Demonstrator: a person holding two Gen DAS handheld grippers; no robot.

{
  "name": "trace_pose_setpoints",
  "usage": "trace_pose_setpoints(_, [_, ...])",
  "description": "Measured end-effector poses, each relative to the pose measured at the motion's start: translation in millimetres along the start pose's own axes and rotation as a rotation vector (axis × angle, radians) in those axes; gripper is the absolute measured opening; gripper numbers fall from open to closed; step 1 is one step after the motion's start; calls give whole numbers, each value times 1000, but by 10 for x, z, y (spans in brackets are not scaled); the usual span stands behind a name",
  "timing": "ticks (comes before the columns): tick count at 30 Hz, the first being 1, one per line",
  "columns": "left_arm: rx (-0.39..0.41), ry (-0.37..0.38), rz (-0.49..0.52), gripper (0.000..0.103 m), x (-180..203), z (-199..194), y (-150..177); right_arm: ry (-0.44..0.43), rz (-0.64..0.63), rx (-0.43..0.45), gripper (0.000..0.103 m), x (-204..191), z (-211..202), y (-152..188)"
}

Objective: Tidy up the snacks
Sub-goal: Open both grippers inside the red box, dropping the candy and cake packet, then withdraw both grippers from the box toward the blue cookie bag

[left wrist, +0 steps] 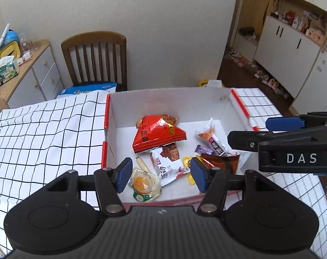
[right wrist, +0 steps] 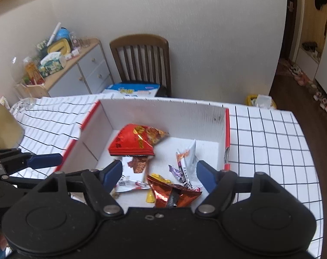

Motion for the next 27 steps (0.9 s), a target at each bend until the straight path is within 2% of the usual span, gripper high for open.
trace_pose_setpoints(10, [93,28,-3,59,-9,-527,-74,-21,-17,86,88,-221,-511,-127])
trace_pose_setpoints(12, [114,35,-4,70,-15,-636,-81,-24,-22,101,90,-254,-627,-142])
trace_pose_setpoints(17, [159,61,17,72,-10,-909,-71,-34,-24,163,100,-335,-972,-158])
trace_pose_setpoints(19, [177,68,25,73,2,-1019,-50,-46,-15,186,102,-349,-1106,-152])
trace_pose_setpoints(21, [192,75,28,80,24,-1109,-26,-53,-8,204,102,-357,-1241,-133])
trace_pose_setpoints(23, [210,79,29,82,35,-1196,3,-60,-4,223,103,-361,-1369,-100])
trace_pose_setpoints(27, [218,87,28,83,55,-1305,81,-51,-8,264,103,-352,-1604,-5])
Point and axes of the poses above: each gripper's, at about its wrist camera, not at the fingertips, and z roughly the way its jaws point, x to its right, y to its underside, the point moved 7 cm from there along z, roughly the way its jaws point, and after that the axes turned 13 degrees about x, right-handed, at the moved point
